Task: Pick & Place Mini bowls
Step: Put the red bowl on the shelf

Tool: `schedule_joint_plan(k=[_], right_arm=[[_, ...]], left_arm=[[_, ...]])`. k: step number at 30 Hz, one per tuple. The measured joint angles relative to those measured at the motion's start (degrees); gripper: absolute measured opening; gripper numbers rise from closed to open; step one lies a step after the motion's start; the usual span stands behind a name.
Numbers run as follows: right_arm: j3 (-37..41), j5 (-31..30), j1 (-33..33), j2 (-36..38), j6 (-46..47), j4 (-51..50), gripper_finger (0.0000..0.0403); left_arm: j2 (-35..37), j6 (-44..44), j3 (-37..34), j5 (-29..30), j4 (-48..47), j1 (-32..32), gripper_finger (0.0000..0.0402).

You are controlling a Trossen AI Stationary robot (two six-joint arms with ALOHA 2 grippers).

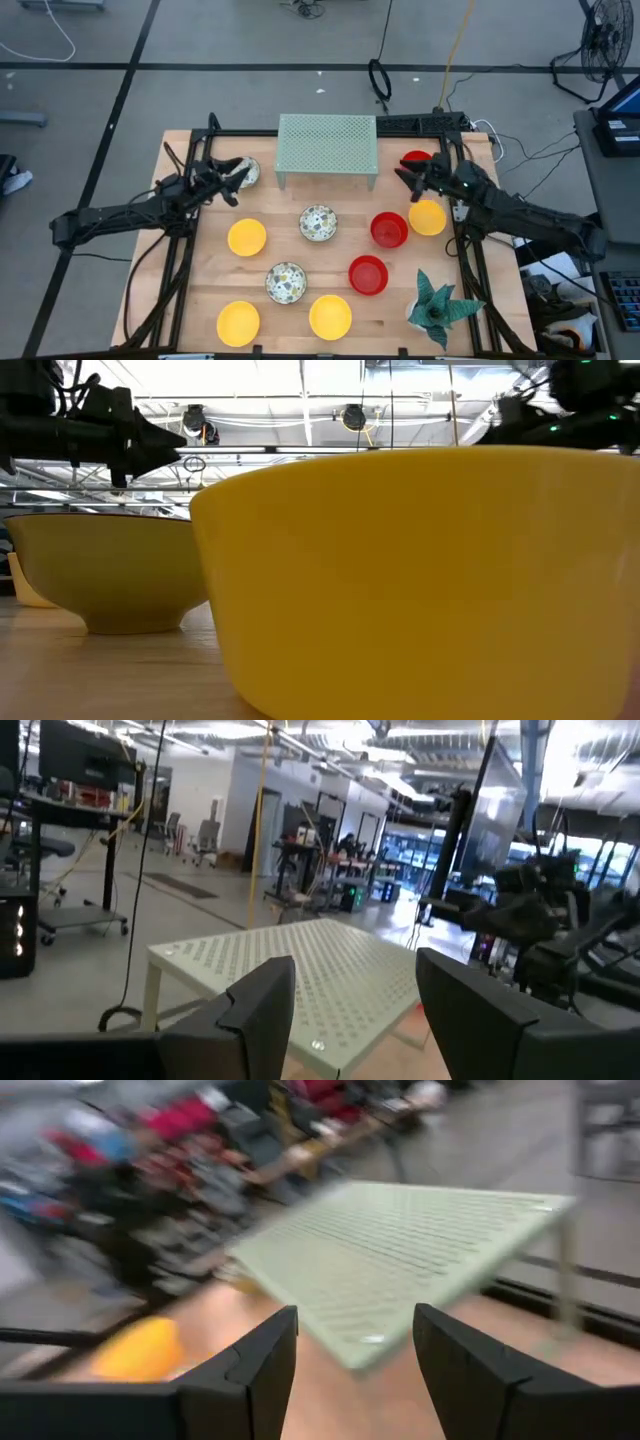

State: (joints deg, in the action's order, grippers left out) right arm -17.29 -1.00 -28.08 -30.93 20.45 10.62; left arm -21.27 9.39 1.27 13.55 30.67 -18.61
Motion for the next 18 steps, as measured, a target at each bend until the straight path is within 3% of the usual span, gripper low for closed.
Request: schedule_joint_plan(k=[7, 11, 18], right_arm=[[-11.9, -9.6, 0.0, -14.1, -0.7, -19.0, 0.0187], [-17.8, -11.2, 0.0, -20.5, -0.7, -30.1, 0.0187], [-21.6, -14.5, -0.2, -28.2, -0.6, -37.9, 0.0187]], left_arm=[[-1.4, 4.0, 0.0, 0.0, 0.0, 0.0, 0.0214], [-1.3, 4.5, 0.0, 0.0, 0.0, 0.0, 0.0214], [-1.3, 4.7, 0.0, 0.0, 0.0, 0.0, 0.0214]])
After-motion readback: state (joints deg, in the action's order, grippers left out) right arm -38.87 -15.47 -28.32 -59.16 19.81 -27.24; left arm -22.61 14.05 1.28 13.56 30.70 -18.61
